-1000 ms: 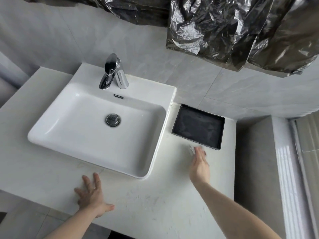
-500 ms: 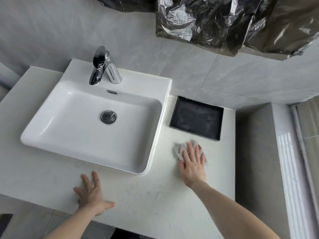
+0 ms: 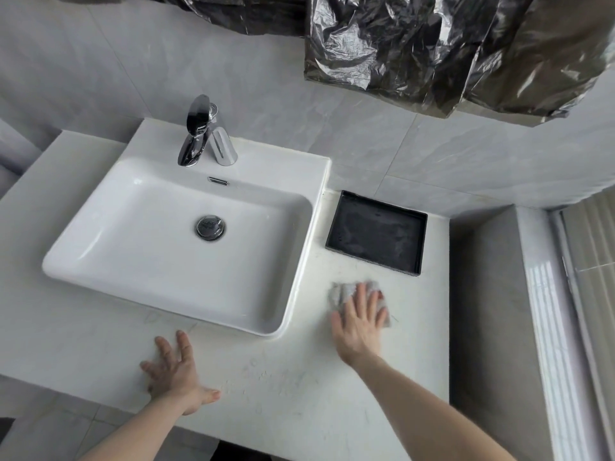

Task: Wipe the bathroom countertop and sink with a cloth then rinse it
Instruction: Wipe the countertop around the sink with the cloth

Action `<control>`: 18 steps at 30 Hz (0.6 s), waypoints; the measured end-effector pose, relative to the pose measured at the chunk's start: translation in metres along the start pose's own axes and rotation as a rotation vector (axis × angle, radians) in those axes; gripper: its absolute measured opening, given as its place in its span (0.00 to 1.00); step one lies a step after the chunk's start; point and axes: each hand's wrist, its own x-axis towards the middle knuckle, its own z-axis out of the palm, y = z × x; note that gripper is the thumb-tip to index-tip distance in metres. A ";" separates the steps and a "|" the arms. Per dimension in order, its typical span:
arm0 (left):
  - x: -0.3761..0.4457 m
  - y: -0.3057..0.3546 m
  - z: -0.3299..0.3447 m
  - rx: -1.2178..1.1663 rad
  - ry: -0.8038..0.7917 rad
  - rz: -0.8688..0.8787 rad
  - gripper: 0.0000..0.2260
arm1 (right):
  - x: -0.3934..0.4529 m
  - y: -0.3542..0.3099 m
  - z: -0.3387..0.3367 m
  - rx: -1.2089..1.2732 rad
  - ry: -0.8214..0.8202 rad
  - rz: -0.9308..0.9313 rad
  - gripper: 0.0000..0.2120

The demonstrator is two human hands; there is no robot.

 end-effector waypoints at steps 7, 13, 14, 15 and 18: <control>0.002 -0.001 0.001 0.009 0.000 0.008 0.70 | -0.021 -0.061 0.036 -0.090 -0.061 -0.299 0.31; 0.004 -0.002 0.002 0.047 0.010 0.006 0.70 | -0.030 0.024 0.032 -0.086 0.077 -0.176 0.29; 0.004 -0.002 0.002 0.050 0.010 0.007 0.70 | -0.032 0.041 0.028 -0.082 0.090 -0.113 0.30; 0.004 -0.002 0.002 0.051 0.010 0.006 0.70 | -0.034 0.058 0.022 -0.079 0.095 -0.045 0.30; 0.002 0.000 0.001 0.061 0.013 0.005 0.70 | -0.036 0.098 0.006 -0.057 0.108 0.133 0.32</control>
